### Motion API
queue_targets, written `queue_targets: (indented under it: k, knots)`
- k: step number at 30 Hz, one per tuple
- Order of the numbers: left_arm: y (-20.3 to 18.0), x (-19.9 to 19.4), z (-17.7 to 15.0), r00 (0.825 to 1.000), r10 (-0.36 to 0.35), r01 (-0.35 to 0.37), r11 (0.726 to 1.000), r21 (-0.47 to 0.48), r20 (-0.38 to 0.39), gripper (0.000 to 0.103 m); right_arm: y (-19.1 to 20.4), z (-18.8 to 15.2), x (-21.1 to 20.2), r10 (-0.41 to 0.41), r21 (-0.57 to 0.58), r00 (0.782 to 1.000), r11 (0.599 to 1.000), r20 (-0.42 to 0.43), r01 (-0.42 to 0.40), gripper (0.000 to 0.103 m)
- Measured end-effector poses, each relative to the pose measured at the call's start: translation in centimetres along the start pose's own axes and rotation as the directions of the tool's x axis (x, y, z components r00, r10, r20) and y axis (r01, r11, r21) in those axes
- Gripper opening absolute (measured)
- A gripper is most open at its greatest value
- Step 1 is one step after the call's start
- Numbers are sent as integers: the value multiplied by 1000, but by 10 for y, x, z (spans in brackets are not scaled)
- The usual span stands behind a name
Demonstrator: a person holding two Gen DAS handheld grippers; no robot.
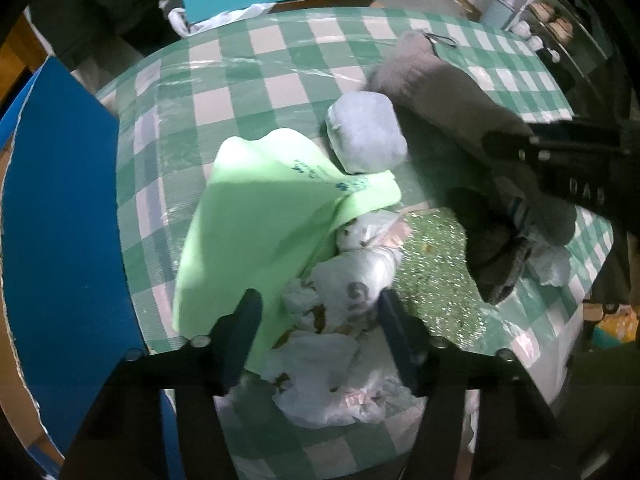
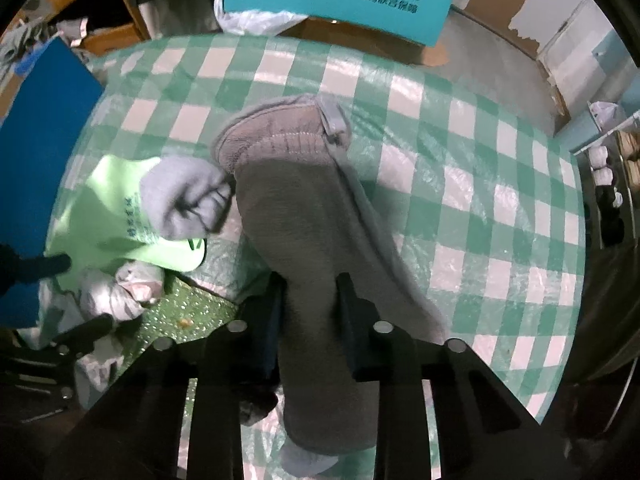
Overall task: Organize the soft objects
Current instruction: 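Reach the right gripper to the grey glove while the left gripper reaches the white bags, then grasp the grey glove with the right gripper while the left grasps the white bags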
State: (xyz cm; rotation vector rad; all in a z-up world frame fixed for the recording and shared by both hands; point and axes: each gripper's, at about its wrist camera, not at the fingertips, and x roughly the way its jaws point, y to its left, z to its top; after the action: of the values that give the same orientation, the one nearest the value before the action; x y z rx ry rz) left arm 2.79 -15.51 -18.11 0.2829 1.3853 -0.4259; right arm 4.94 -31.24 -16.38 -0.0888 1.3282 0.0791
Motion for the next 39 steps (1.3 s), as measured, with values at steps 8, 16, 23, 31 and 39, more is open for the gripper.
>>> queue_targets:
  k: [8,16,23,31,39]
  knots:
    - [-12,3,-2,1000,-7,7,1000,18,9,43,-10,1,-14,55,58,998,997,34,-57,16]
    - [-10,-8,2,999,-20,19,1000,12,35,34,-10,-6,-38,99,86,992,991,80,-106,16]
    - [-15,-28,3,996,-48,47,999,19,76,32,-13,-10,-54,126,107,985,984,117,-139,15]
    - [2,-65,-7,988,-56,55,998,12,142,31,-12,-17,-77,150,112,975,979,165,-170,15]
    - [10,-93,-13,978,-21,22,1000,-2,207,31,-3,-24,-101,167,87,965,978,204,-188,15]
